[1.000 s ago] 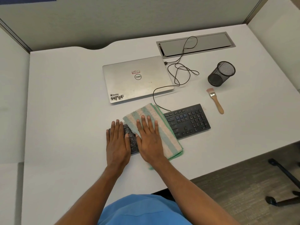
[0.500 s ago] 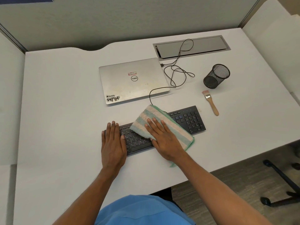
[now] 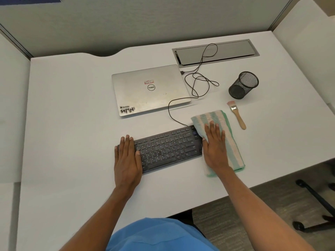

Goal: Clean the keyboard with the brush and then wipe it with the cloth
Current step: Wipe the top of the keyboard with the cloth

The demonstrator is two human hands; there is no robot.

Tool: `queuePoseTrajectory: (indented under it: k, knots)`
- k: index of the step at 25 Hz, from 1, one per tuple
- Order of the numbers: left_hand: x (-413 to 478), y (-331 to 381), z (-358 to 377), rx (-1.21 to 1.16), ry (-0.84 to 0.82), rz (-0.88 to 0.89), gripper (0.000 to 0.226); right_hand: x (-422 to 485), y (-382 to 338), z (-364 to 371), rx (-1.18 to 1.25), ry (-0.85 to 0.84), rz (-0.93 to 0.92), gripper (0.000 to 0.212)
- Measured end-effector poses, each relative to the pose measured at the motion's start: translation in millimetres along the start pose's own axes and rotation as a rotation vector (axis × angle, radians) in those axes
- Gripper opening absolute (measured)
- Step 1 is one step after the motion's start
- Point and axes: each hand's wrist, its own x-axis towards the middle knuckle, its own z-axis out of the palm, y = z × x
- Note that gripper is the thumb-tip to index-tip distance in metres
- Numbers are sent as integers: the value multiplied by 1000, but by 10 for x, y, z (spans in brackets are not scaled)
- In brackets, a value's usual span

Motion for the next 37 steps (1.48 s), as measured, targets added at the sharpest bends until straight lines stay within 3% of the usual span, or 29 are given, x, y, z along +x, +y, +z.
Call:
queuePoseTrajectory:
  k: [4,9,15,22,28,37]
  knots:
    - [2,31,-37,-135,6,-48,59,-81,-465,176,19,15,125,64]
    - [-10,-11,-64,-276,2,-55,56,-405,-1147,372,20,-42,-65,63]
    - [-47,-27,-158,-431,-7,-120,57,-539,-1731,516,-52,-117,-143,63]
    - [-365,-401,-218,-166,-19,-59,59,-628,-2198,622,-110,-164,-243,61]
    - [-474,-494,-261,-163,-52,-39,58,-660,-2441,653,-67,-221,-430,61]
    - [-519,-542,-220,-70,8,60,58,-786,-2151,510,-97,-307,-699,61]
